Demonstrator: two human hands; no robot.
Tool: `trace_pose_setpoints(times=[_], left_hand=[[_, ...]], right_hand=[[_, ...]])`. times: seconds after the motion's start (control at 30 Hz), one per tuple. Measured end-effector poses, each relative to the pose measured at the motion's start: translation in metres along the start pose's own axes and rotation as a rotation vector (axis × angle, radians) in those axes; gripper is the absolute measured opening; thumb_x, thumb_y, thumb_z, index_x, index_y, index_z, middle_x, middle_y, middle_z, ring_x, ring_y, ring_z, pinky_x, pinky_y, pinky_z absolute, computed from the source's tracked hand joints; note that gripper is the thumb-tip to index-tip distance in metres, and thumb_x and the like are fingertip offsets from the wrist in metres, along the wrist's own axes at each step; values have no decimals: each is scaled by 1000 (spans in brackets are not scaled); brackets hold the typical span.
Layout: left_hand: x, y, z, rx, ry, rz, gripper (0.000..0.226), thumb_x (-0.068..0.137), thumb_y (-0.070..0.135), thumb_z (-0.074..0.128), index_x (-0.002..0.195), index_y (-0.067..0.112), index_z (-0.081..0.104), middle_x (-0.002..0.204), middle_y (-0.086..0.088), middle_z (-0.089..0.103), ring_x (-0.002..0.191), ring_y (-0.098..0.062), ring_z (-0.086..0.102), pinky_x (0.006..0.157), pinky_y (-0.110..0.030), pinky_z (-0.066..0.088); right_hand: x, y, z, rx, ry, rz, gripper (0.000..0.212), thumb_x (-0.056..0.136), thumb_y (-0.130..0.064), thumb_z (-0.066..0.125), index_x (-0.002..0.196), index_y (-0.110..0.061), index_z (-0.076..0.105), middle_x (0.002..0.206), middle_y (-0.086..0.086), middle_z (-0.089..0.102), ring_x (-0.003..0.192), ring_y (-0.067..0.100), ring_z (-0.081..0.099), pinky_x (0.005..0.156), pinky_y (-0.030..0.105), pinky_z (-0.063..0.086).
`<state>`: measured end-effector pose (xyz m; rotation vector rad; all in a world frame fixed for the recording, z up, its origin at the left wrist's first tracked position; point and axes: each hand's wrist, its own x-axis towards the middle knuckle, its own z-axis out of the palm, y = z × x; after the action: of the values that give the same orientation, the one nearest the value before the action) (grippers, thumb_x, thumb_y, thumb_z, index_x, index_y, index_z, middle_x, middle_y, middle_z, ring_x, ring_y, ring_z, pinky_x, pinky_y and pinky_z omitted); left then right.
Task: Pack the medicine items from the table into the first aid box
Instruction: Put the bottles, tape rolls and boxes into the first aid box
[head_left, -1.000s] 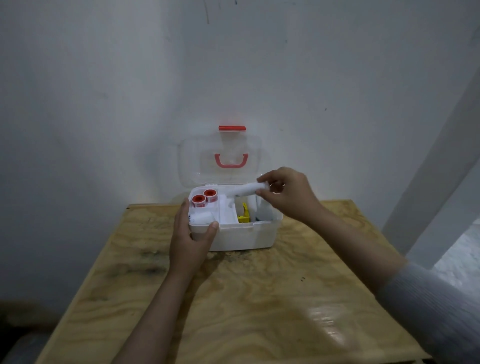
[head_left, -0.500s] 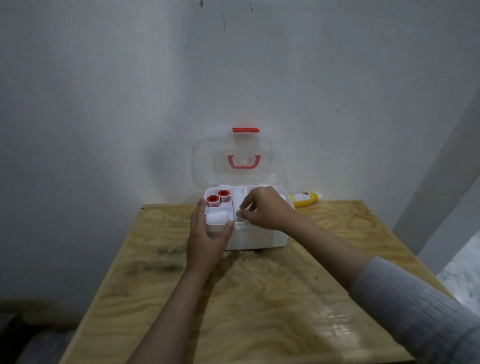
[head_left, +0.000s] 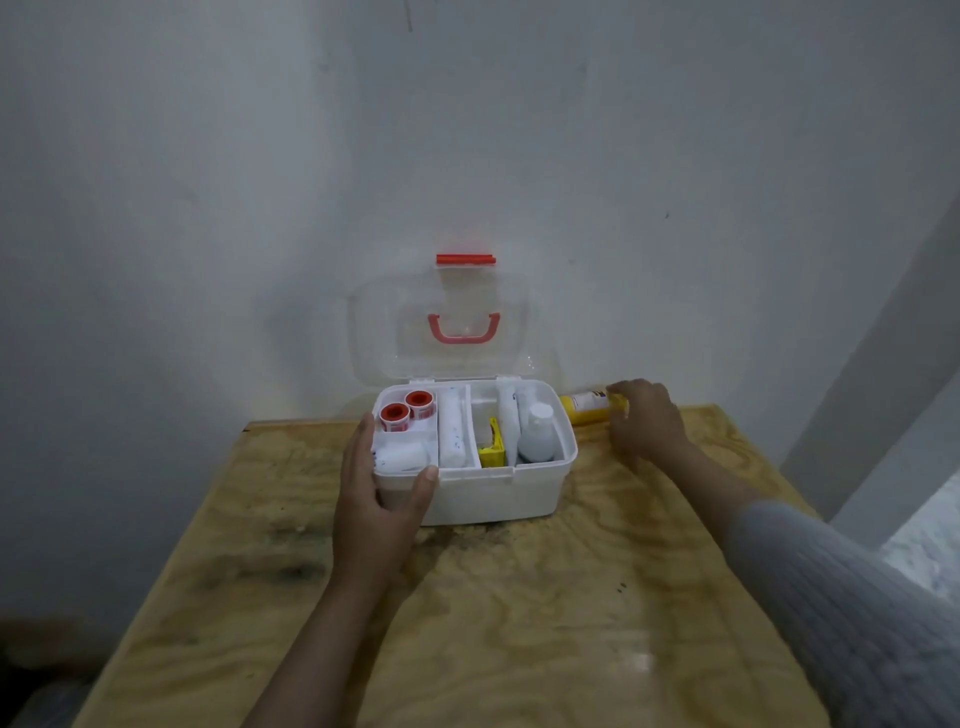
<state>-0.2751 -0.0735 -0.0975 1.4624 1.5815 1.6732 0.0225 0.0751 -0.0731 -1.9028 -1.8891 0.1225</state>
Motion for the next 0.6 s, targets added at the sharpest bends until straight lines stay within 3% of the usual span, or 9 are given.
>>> trace_pose_setpoints(times=[0.2, 0.3, 0.43, 0.53, 0.6], left_hand=[[1, 0, 0, 13, -6, -15, 81, 71, 50, 65, 143, 38, 28, 138, 21, 37, 123, -8, 46, 89, -33, 52], [0, 1, 1, 16, 2, -3, 77, 76, 40, 68, 143, 37, 29, 137, 22, 37, 122, -5, 45, 90, -31, 51], [0, 2, 0, 23, 4, 9, 76, 78, 37, 68, 143, 36, 29, 138, 21, 36, 123, -5, 44, 90, -30, 51], [0, 4, 0, 41, 6, 23, 75, 79, 37, 68, 143, 37, 28, 138, 21, 35, 124, -8, 44, 92, -33, 50], [0, 4, -1, 37, 5, 31, 74, 80, 35, 68, 143, 36, 29, 139, 19, 35, 125, -9, 43, 94, -35, 50]], right_hand=[[16, 13, 12, -255, -19, -102, 44, 78, -22, 58, 121, -17, 51, 121, 9, 54, 108, 33, 48, 86, 44, 43], [18, 19, 13, -291, -6, -113, 46, 78, -33, 65, 118, -16, 51, 118, 11, 55, 108, 33, 50, 90, 44, 40], [6, 24, -2, 53, -91, -25, 40, 74, -30, 74, 103, -11, 56, 101, 10, 64, 92, 29, 58, 73, 35, 45], [-14, 20, -22, 289, 127, -47, 29, 73, -26, 77, 91, -6, 64, 76, 4, 60, 73, 25, 58, 55, 23, 37], [-26, 12, -40, 378, 252, -44, 24, 75, -26, 75, 89, -8, 67, 72, 3, 59, 67, 20, 54, 53, 17, 35]])
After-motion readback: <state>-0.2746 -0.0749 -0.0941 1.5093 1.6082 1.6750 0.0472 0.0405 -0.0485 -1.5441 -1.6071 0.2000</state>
